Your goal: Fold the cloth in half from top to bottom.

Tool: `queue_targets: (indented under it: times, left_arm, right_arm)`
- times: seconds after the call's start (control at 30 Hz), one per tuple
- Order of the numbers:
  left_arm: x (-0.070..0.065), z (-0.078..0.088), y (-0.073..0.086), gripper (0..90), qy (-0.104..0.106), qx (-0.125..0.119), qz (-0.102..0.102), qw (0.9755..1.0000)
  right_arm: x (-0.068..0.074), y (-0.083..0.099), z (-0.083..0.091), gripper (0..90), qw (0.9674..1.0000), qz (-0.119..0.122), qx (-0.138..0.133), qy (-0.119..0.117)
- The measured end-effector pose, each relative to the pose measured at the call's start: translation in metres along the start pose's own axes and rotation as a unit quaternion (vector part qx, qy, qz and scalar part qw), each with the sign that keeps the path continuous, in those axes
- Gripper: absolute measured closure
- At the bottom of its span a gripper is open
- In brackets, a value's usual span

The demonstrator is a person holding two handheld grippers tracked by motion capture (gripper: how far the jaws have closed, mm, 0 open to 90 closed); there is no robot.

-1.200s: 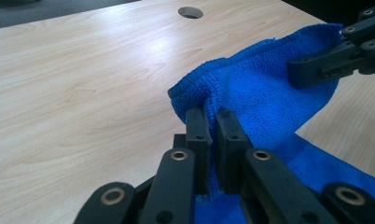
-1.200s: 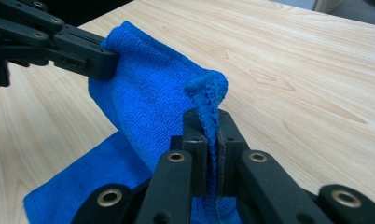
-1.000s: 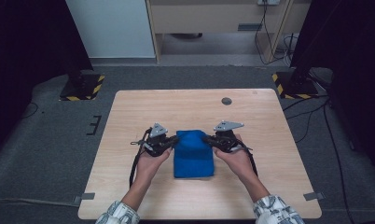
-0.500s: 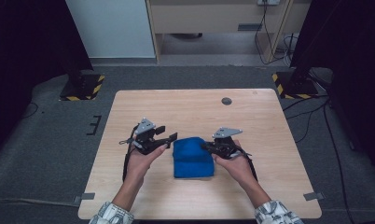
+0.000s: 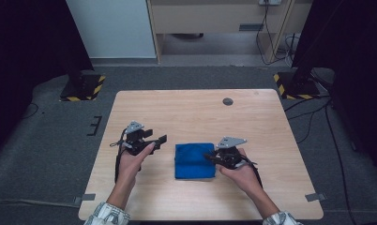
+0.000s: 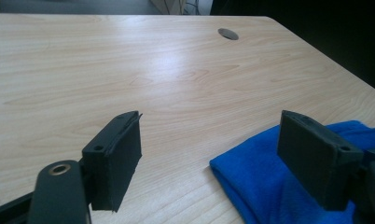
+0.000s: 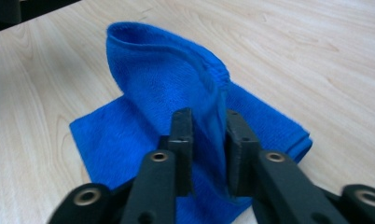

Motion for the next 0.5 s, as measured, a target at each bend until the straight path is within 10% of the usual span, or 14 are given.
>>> queue_targets:
  times: [0.5]
  left_arm:
    - [-0.001,-0.001,0.017,20.6,-0.011,0.016,-0.002,0.9998]
  right_arm:
    - [0.014,0.028,0.019,49.7,0.9992,0.019,0.036,-0.001]
Point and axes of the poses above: each handheld gripper's, and its own axes: z roughly backward along the jaws, y roughly out of its underside, x roughly to its left, the point moved 2 cm from there along -z, roughly forward along the jaws, and after that the axes turned 11 degrees about -x, right-handed, at the moved point
